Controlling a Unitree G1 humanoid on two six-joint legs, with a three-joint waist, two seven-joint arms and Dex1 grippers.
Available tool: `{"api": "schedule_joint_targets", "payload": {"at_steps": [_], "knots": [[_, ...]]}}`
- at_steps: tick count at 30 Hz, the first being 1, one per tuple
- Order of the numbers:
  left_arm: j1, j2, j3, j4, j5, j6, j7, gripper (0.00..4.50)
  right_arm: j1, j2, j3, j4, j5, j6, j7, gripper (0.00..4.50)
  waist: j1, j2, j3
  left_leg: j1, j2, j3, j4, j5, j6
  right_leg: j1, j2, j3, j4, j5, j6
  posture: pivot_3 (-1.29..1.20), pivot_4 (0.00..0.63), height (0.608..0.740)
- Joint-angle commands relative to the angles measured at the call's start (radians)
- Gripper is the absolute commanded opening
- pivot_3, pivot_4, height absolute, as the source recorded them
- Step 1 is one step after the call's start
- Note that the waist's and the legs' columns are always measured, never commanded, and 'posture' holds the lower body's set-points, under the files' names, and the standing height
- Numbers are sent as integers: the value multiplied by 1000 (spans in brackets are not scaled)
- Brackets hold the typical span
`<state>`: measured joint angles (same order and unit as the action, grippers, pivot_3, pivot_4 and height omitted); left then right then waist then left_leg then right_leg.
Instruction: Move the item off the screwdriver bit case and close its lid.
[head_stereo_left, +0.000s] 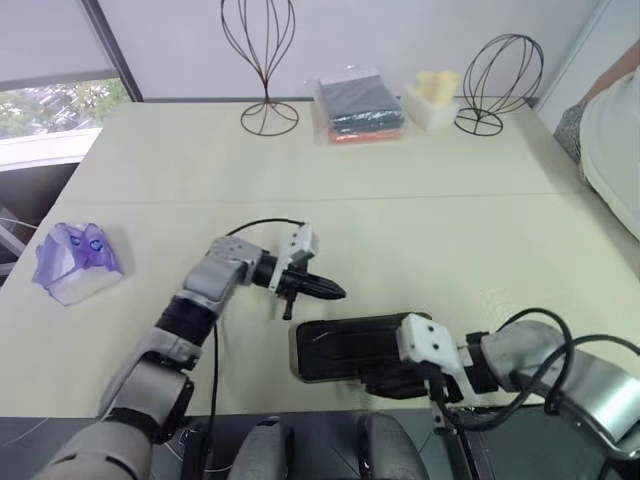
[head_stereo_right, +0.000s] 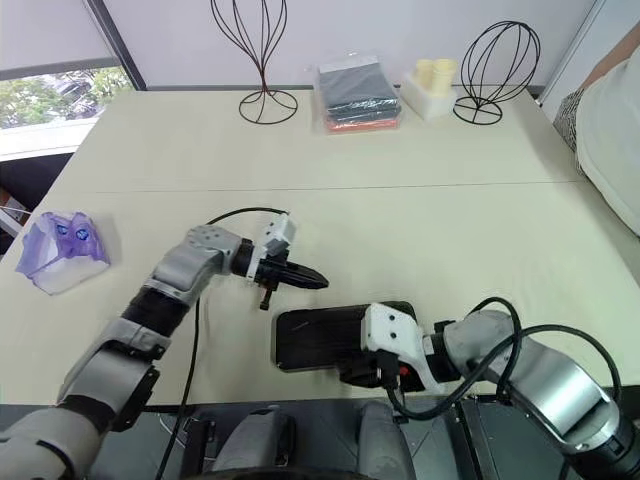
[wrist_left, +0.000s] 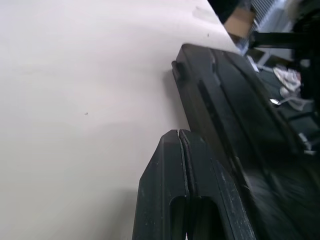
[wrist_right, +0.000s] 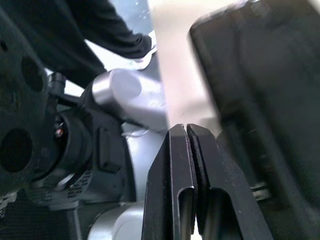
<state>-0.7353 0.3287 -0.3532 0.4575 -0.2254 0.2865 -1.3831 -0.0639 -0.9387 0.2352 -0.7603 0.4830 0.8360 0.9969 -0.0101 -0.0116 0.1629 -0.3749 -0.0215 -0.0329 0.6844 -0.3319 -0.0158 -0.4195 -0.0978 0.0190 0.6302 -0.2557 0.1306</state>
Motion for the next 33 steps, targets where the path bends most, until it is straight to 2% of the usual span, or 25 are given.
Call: {"api": "schedule_joint_targets", "payload": {"at_steps": [1,9,17,21,28,33], "knots": [[-16,-26,-15,24,41,-76,13,0,6,-19,39,7,-77,-33,-46,54,0,0,0,0,0,0,0,0,0,0,0,0,0,0,0,0,150,740],[18,-61,-37,46,92,-147,21,0,1,5,64,10,-155,-44,-139,54,1,0,0,0,0,-1,0,0,0,0,0,0,0,0,0,0,150,740],[25,-64,-37,109,139,-225,33,0,-48,104,65,68,-270,-82,-275,54,-2,0,-1,2,0,-1,0,0,0,1,0,0,0,0,0,0,150,740],[35,-58,-37,123,153,-252,31,0,-71,131,66,97,-287,-79,-282,54,-4,0,-1,3,1,-1,0,0,0,2,1,0,1,0,0,0,150,740],[35,-63,-45,136,177,-288,22,0,-90,117,86,111,-279,-63,-237,54,-3,0,-2,7,1,-1,0,0,0,7,1,0,1,0,0,0,150,740],[4,-49,5,163,169,-289,48,0,-17,30,81,14,-235,-37,-163,54,5,1,-2,9,0,-1,0,0,0,9,1,0,0,0,0,0,150,740]]}}
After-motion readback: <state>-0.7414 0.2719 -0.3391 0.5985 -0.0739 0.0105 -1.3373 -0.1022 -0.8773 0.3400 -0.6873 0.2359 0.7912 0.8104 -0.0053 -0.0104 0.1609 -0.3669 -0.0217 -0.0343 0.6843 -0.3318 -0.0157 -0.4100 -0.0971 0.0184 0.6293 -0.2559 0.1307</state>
